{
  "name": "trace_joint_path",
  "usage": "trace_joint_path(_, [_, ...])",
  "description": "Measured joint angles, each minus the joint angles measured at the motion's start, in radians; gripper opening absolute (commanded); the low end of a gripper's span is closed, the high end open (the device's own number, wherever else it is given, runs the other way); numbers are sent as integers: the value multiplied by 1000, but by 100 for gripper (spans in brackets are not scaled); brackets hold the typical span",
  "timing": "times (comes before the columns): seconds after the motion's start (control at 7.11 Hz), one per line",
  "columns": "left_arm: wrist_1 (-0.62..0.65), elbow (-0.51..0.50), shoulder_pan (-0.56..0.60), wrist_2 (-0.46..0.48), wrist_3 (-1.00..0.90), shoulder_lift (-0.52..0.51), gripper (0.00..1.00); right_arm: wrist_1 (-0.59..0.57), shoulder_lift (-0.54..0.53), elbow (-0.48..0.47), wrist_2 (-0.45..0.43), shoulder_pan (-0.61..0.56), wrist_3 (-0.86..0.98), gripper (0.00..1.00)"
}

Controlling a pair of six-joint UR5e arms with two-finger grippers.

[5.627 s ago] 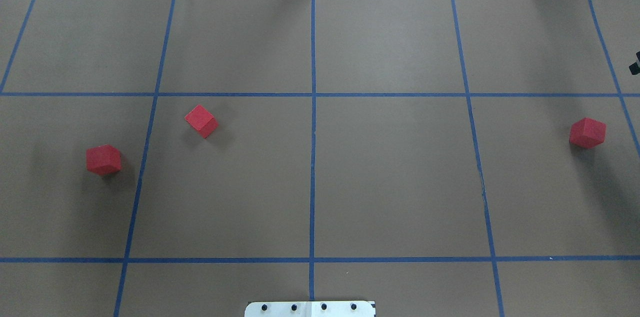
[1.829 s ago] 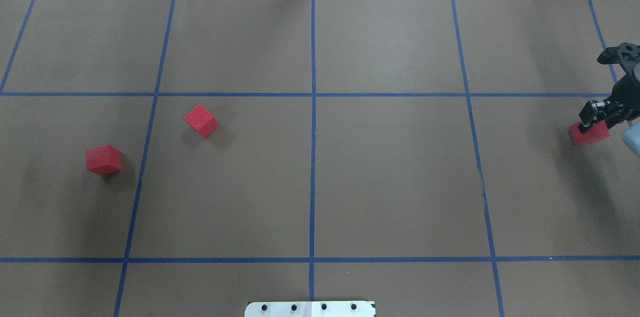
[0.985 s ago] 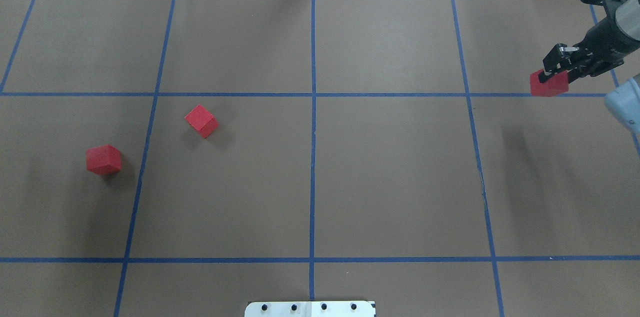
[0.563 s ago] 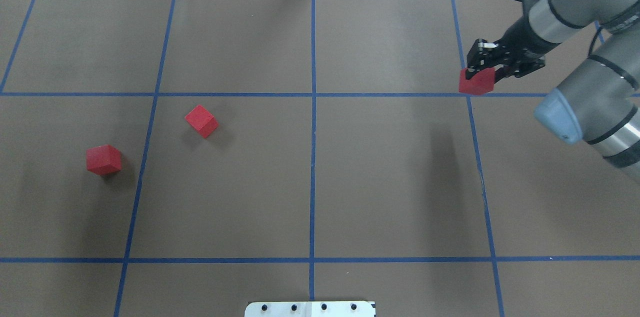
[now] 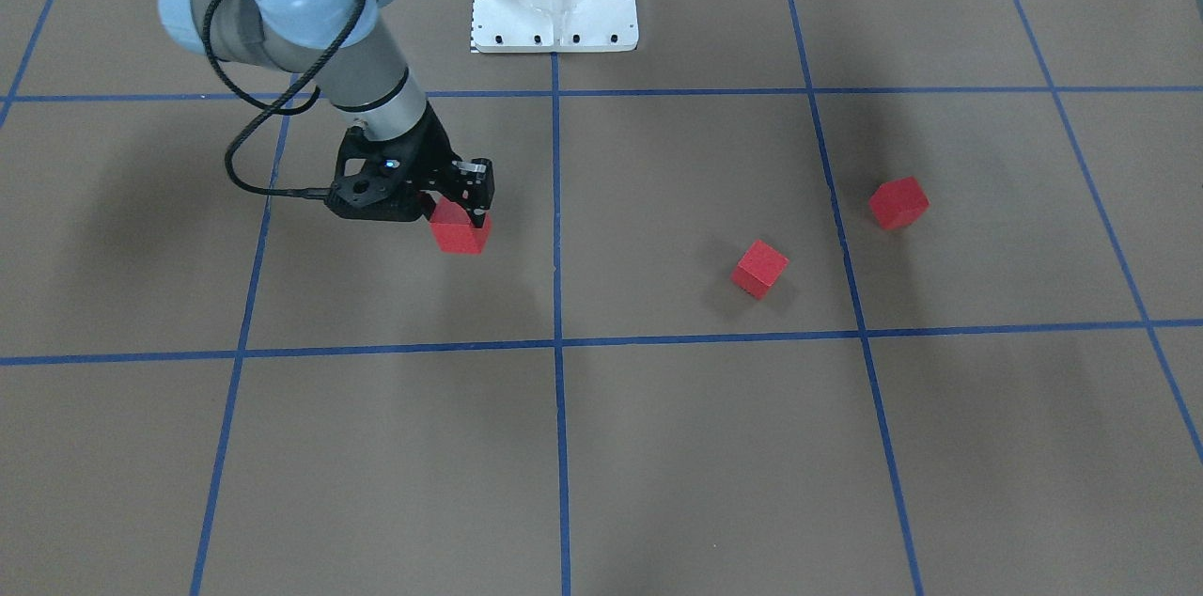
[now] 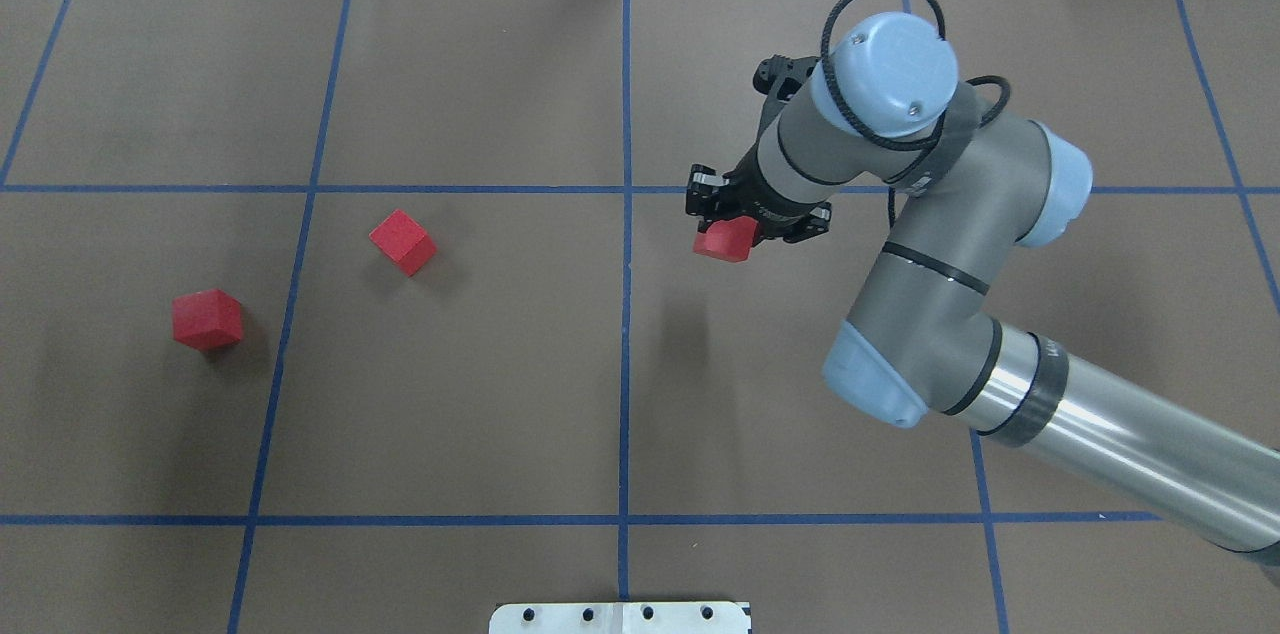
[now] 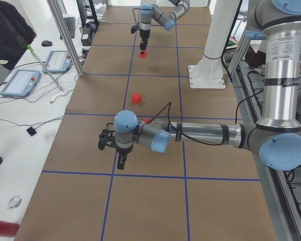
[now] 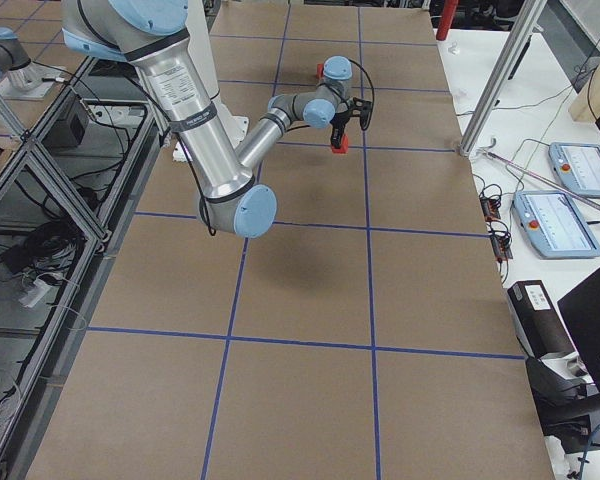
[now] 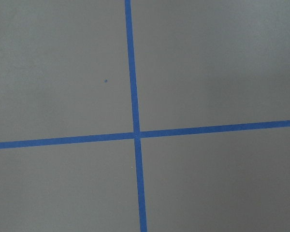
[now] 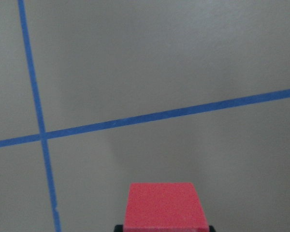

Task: Form red blocks into L shape at center
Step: 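Carry the red cube with the right gripper toward the table center, then lower the cube at the center and open the right gripper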

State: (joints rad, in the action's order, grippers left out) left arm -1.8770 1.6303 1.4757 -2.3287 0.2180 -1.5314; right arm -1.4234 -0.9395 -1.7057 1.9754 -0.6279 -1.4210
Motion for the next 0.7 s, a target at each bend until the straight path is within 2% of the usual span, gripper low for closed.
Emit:
trace_joint_path(0.42, [-1, -3, -1, 1, 1, 1, 100, 1, 145, 170, -26, 64, -56, 0])
trace_joint_path(0.7, [-2, 1, 0, -1, 1, 1, 100, 2, 186, 242, -27, 84, -56, 0])
